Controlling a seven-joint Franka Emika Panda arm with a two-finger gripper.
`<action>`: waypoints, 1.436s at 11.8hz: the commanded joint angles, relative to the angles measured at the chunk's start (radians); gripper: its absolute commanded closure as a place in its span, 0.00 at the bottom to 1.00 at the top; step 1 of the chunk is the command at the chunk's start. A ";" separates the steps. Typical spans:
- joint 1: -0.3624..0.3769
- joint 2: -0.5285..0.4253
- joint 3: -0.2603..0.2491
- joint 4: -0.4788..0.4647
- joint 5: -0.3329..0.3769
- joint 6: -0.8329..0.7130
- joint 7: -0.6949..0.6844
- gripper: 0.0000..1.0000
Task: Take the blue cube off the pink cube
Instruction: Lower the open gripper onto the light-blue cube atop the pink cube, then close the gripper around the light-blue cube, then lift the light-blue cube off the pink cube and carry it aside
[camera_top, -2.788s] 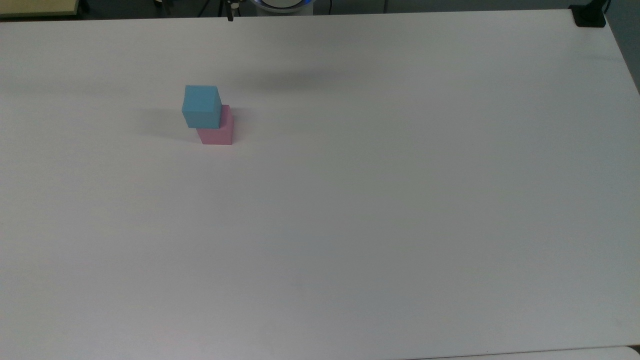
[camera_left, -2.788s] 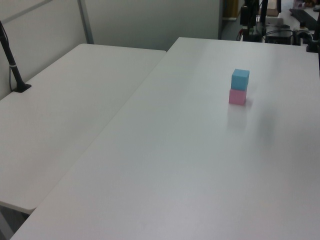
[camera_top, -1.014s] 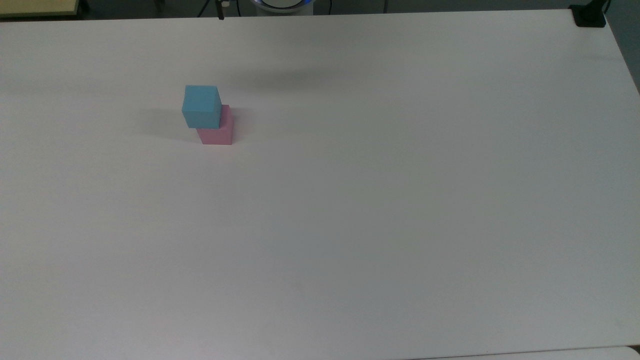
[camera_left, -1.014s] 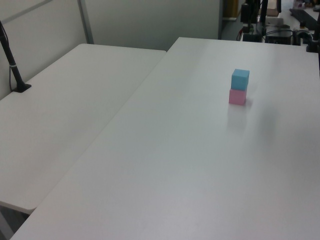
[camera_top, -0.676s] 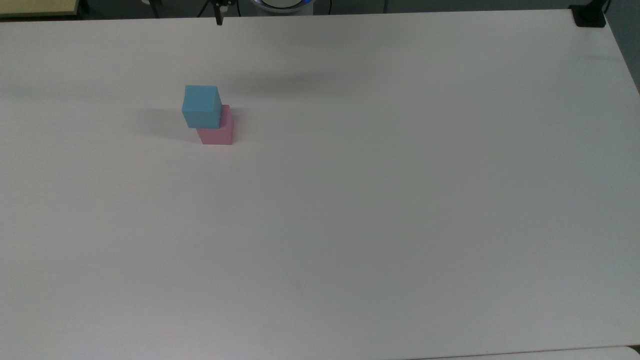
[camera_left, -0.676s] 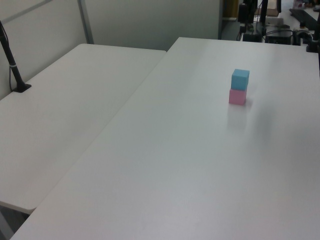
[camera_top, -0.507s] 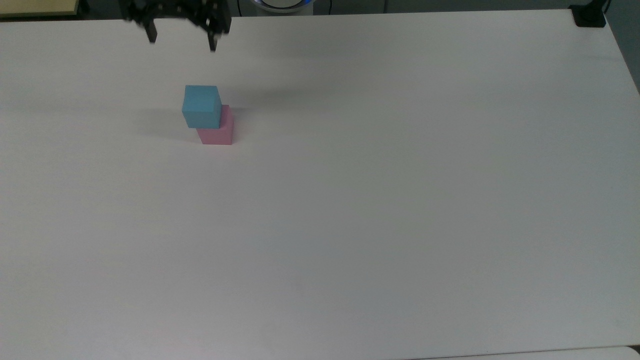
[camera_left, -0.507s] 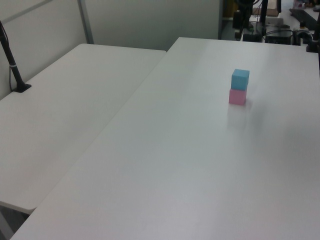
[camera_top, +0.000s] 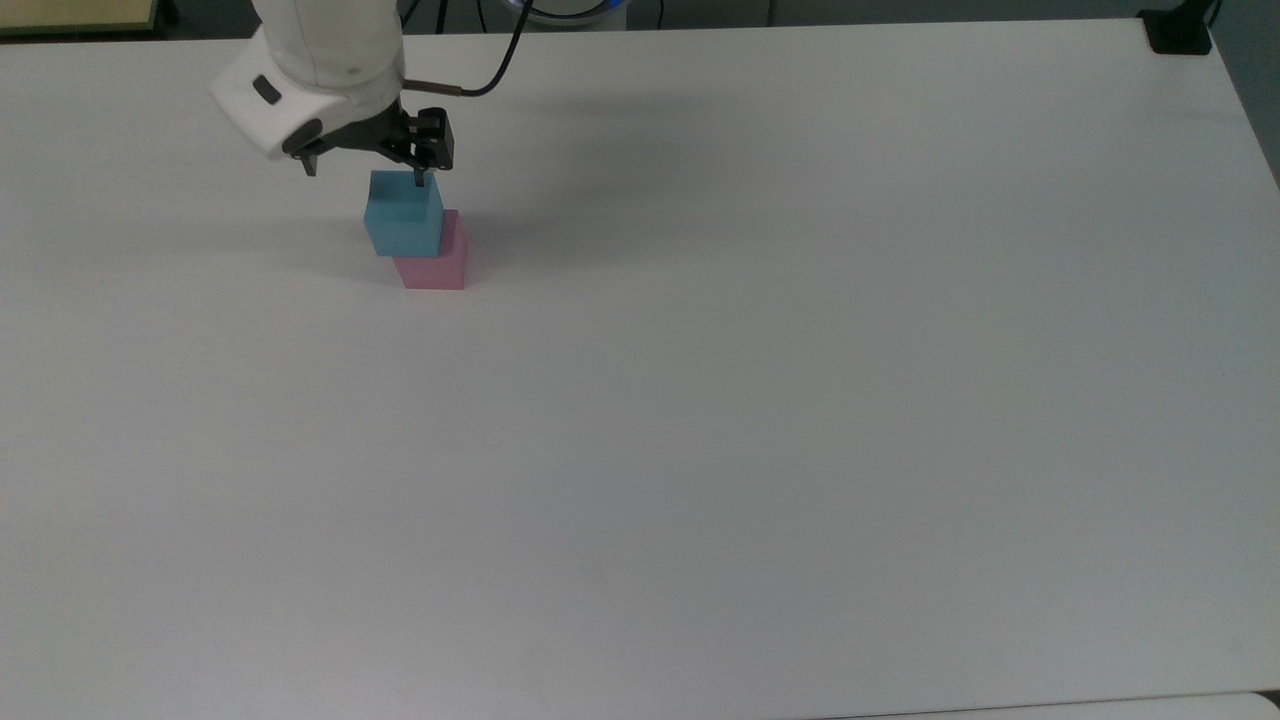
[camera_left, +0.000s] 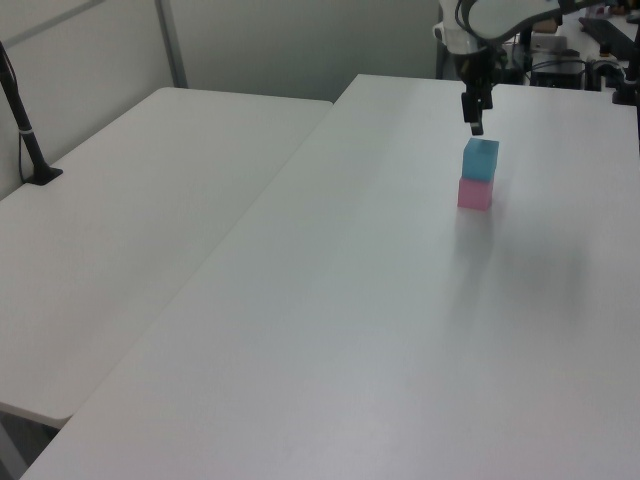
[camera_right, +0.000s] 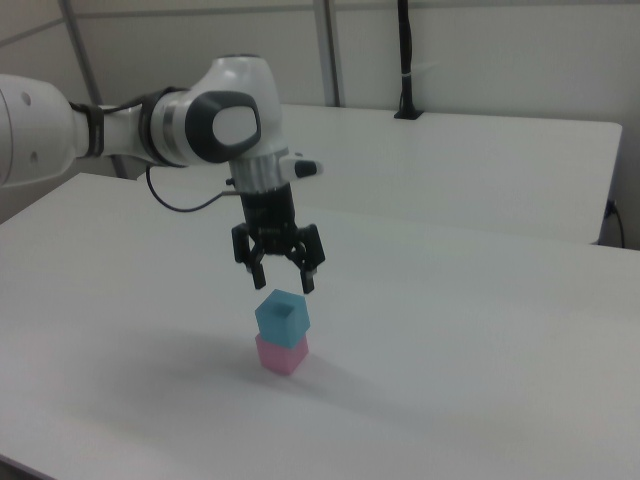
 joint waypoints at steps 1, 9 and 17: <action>0.008 -0.031 0.005 -0.125 -0.023 0.073 -0.026 0.00; 0.017 -0.047 0.035 -0.179 -0.004 0.147 0.057 0.90; 0.213 -0.076 0.267 -0.167 0.137 0.118 0.292 0.86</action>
